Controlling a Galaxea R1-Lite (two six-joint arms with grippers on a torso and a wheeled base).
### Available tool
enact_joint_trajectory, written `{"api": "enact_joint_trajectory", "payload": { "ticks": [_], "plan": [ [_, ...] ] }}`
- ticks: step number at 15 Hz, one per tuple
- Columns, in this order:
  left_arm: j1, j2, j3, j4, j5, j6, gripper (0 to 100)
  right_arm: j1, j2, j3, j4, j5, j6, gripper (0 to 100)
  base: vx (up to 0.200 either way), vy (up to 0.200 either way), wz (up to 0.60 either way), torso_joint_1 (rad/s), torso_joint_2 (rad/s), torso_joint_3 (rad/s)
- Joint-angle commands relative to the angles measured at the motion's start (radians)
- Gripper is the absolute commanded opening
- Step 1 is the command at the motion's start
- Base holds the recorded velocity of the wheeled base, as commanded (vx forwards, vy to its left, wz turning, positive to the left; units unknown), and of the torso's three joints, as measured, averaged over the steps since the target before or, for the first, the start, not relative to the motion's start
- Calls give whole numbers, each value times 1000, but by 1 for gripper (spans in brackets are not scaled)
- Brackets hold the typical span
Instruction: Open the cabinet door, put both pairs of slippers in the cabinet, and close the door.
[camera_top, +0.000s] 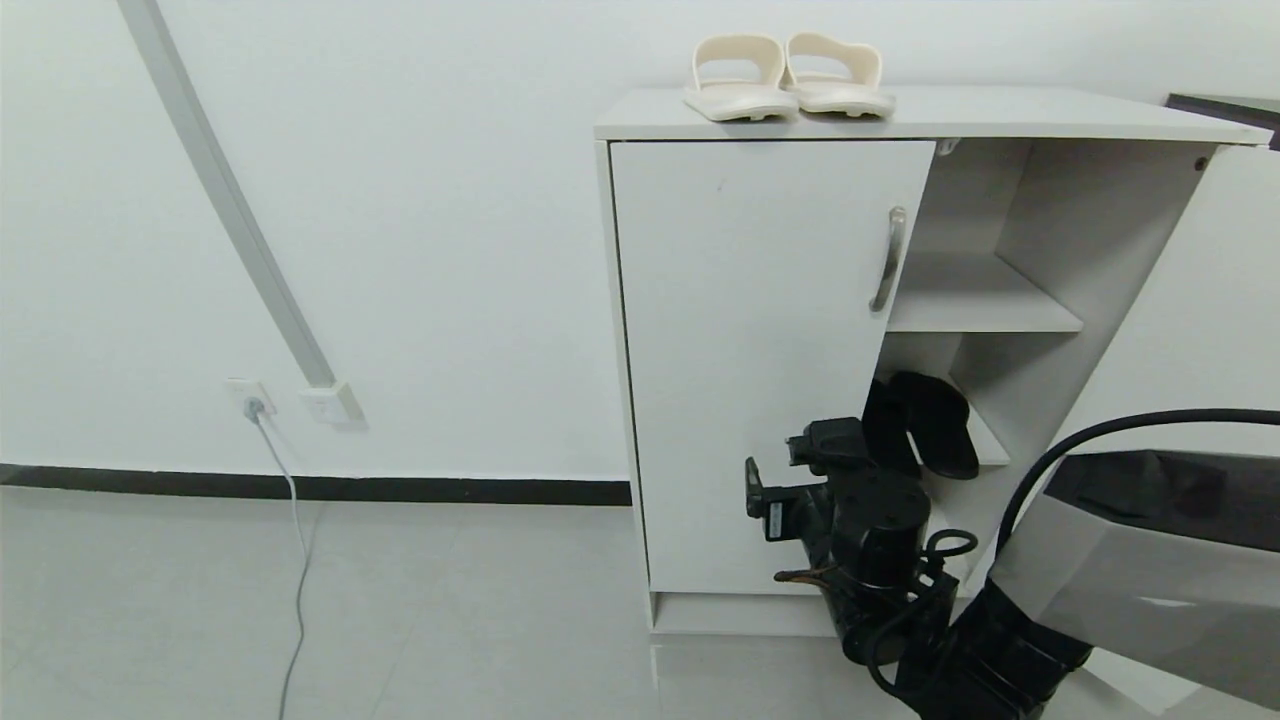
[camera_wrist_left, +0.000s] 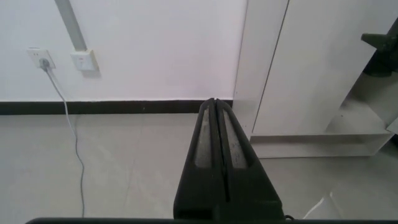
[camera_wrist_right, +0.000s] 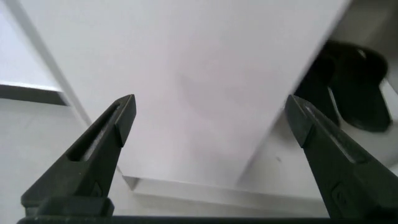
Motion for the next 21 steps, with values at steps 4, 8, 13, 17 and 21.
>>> {"api": "enact_joint_trajectory", "payload": {
  "ticks": [4, 8, 13, 17, 21],
  "plan": [
    [0, 0, 0, 0, -1, -1, 0, -16, -13, 34, 4, 31, -21, 100, 0, 0, 0, 0, 0, 0],
    [0, 0, 0, 0, -1, 1, 0, -16, -13, 43, -3, 32, -24, 100, 0, 0, 0, 0, 0, 0],
    [0, 0, 0, 0, -1, 1, 0, -15, -11, 43, -2, 29, -25, 100, 0, 0, 0, 0, 0, 0],
    [0, 0, 0, 0, -1, 1, 0, -13, -11, 41, -2, 29, -25, 100, 0, 0, 0, 22, -284, -265],
    [0, 2, 0, 0, -1, 1, 0, -13, -11, 43, -2, 29, -25, 100, 0, 0, 0, 74, -436, -353]
  ]
}}
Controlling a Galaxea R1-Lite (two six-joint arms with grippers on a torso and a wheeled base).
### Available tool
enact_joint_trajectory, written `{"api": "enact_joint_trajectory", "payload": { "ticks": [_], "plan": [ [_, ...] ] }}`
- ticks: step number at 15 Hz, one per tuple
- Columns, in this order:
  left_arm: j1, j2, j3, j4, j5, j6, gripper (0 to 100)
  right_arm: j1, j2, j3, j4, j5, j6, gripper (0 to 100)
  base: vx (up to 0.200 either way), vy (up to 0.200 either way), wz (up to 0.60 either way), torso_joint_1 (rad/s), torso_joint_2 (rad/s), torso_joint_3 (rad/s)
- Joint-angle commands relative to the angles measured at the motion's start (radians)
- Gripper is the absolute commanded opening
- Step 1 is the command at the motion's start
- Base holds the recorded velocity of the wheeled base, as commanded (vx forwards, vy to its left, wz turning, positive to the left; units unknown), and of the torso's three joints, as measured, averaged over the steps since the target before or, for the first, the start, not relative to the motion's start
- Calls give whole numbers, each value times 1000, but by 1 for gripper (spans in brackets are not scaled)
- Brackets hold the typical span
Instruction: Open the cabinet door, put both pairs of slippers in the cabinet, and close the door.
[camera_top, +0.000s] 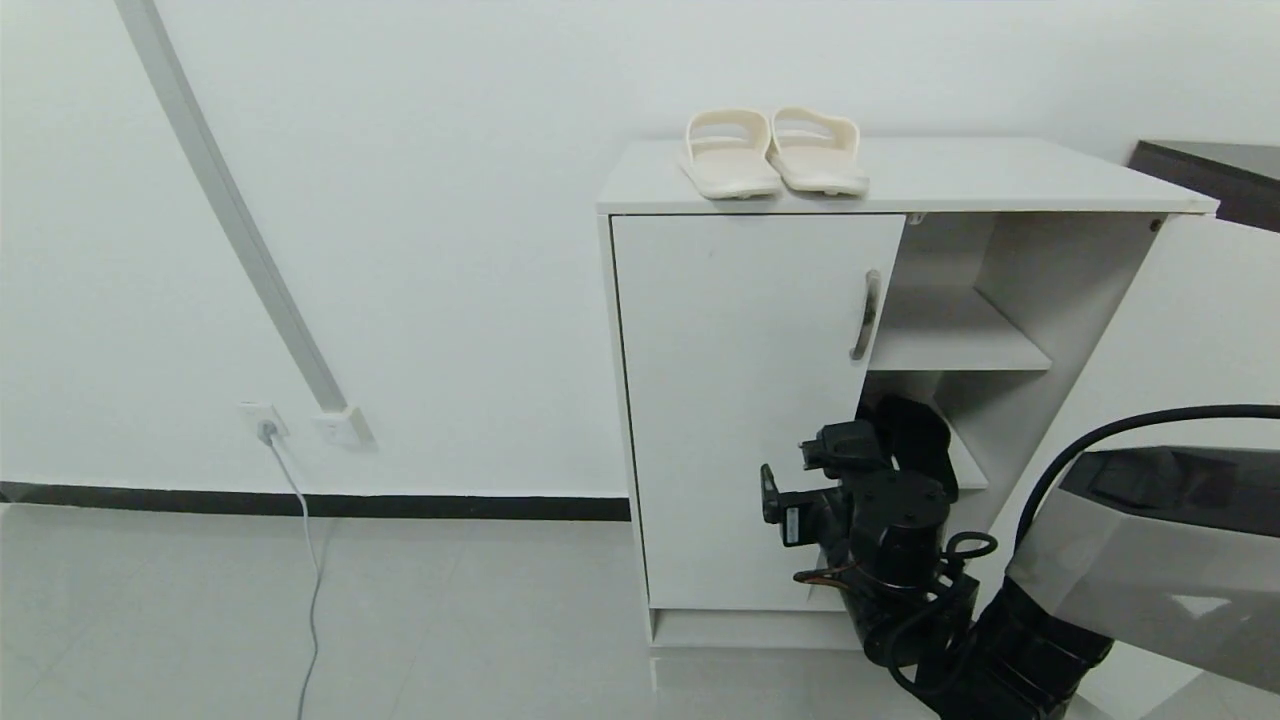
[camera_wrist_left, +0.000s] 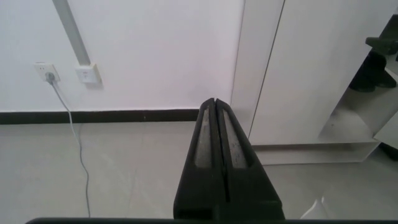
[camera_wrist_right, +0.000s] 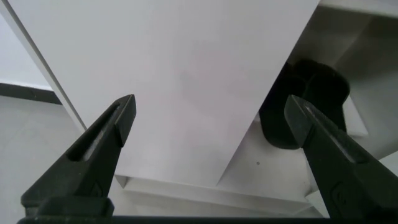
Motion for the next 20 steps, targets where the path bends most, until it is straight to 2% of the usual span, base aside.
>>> {"api": "enact_joint_trajectory", "payload": {
  "ticks": [1, 9, 20],
  "plan": [
    [0, 2, 0, 0, 0, 0, 0, 0, 2, 0, -1, 0, 0, 100, 0, 0, 0, 105, -456, -339],
    [0, 0, 0, 0, 0, 0, 0, 0, 2, 0, -2, 0, -2, 100, 0, 0, 0, 150, -475, -330],
    [0, 0, 0, 0, 0, 0, 0, 0, 2, 0, -2, 0, -2, 100, 0, 0, 0, 216, -534, -316]
  ]
}}
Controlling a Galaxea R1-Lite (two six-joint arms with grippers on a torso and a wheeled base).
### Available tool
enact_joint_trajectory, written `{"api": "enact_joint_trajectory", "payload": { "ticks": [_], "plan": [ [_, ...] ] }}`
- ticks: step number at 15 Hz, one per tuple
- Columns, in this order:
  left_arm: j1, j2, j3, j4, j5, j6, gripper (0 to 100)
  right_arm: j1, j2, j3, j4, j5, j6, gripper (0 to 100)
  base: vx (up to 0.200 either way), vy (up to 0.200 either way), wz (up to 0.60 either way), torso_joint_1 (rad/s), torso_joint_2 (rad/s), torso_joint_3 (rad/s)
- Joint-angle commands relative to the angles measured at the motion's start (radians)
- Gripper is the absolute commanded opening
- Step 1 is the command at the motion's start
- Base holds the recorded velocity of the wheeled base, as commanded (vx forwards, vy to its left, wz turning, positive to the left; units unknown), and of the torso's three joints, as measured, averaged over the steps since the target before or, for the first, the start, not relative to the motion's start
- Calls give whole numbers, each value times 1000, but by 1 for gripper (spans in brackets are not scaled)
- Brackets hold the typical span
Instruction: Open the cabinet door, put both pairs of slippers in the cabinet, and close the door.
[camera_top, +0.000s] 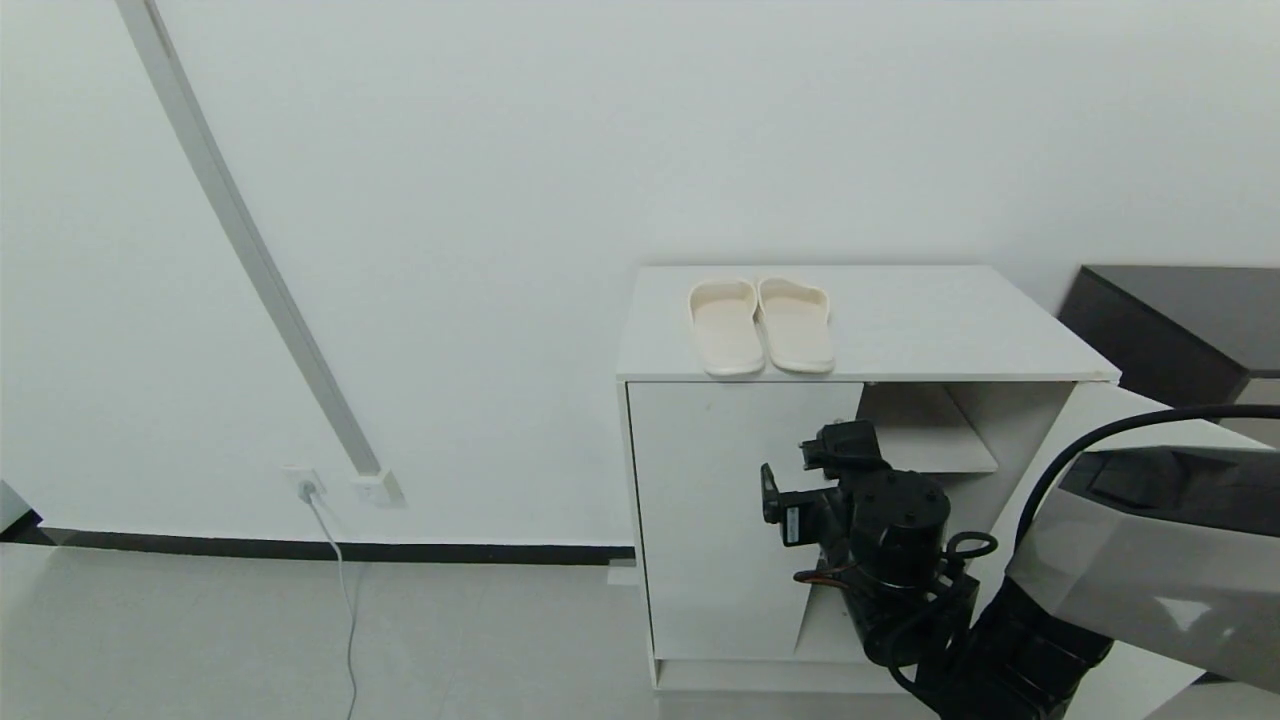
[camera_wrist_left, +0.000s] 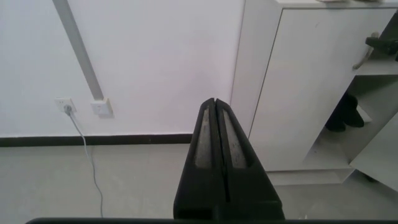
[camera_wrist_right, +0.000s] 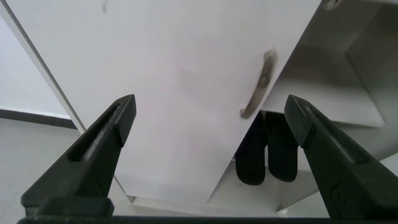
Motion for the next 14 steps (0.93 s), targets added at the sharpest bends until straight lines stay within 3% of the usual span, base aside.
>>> {"api": "enact_joint_trajectory", "payload": {
  "ticks": [1, 8, 12, 14],
  "plan": [
    [0, 2, 0, 0, 0, 0, 0, 0, 2, 2, 0, 0, 0, 100, 0, 0, 0, 246, -569, -339],
    [0, 0, 0, 0, 0, 0, 0, 0, 17, 3, 3, 6, -2, 100, 0, 0, 0, 234, -521, -288],
    [0, 0, 0, 0, 0, 0, 0, 2, 14, -1, -72, 52, -51, 100, 0, 0, 0, 28, -54, -29],
    [0, 0, 0, 0, 0, 1, 0, 2, -8, -49, -31, 55, -63, 100, 0, 0, 0, 0, 0, 0]
  ]
}}
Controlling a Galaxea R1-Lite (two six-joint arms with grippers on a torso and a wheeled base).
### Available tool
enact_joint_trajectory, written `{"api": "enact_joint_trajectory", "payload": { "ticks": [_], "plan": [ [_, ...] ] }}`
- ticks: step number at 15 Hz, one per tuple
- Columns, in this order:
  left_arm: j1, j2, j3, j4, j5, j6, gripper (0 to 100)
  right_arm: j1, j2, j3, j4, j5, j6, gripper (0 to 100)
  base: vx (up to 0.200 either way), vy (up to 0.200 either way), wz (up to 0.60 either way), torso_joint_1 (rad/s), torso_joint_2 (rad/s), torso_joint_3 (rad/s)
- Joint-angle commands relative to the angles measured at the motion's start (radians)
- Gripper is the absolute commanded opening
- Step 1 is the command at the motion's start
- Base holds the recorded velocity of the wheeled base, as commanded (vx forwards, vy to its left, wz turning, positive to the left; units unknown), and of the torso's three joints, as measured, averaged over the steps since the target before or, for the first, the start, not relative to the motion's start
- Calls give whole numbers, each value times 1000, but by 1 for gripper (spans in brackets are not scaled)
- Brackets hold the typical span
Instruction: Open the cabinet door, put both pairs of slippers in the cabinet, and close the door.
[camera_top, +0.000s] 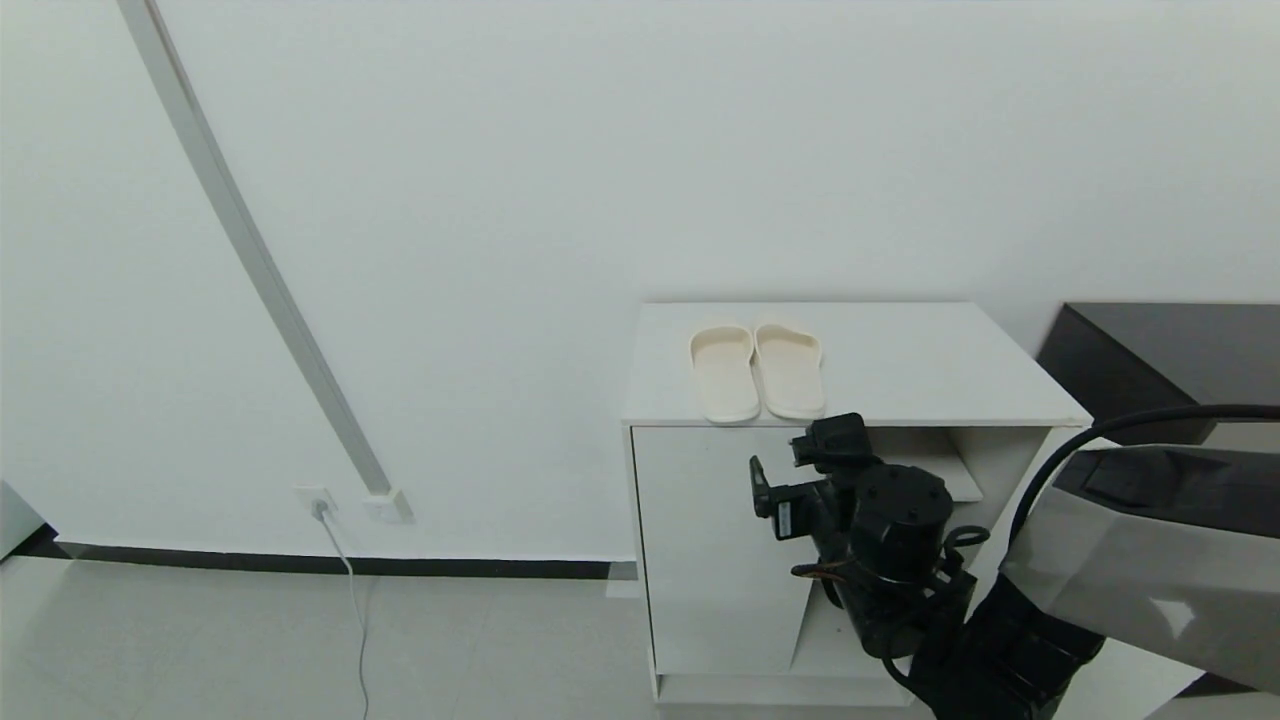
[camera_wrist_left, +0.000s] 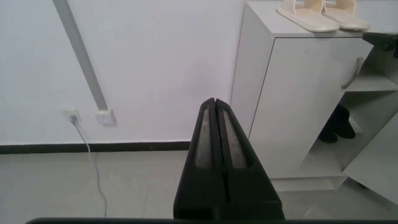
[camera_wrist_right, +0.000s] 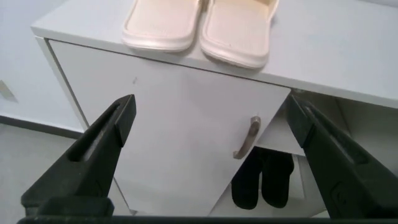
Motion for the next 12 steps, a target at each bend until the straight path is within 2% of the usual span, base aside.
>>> {"api": "enact_joint_trajectory", "payload": {
  "ticks": [1, 8, 10, 12],
  "plan": [
    [0, 0, 0, 0, 0, -1, 0, -4, -34, -61, 63, 3, 12, 100, 0, 0, 0, 0, 0, 0],
    [0, 0, 0, 0, -1, 2, 0, -12, -201, -490, 884, 4, 223, 100, 0, 0, 0, 0, 0, 0],
    [0, 2, 0, 0, -1, 2, 0, -10, -216, -547, 1016, 4, 274, 100, 0, 0, 0, 0, 0, 0],
    [0, 0, 0, 2, -1, 2, 0, -5, -212, -555, 1053, 4, 306, 100, 200, 0, 0, 0, 2, 5]
  ]
}}
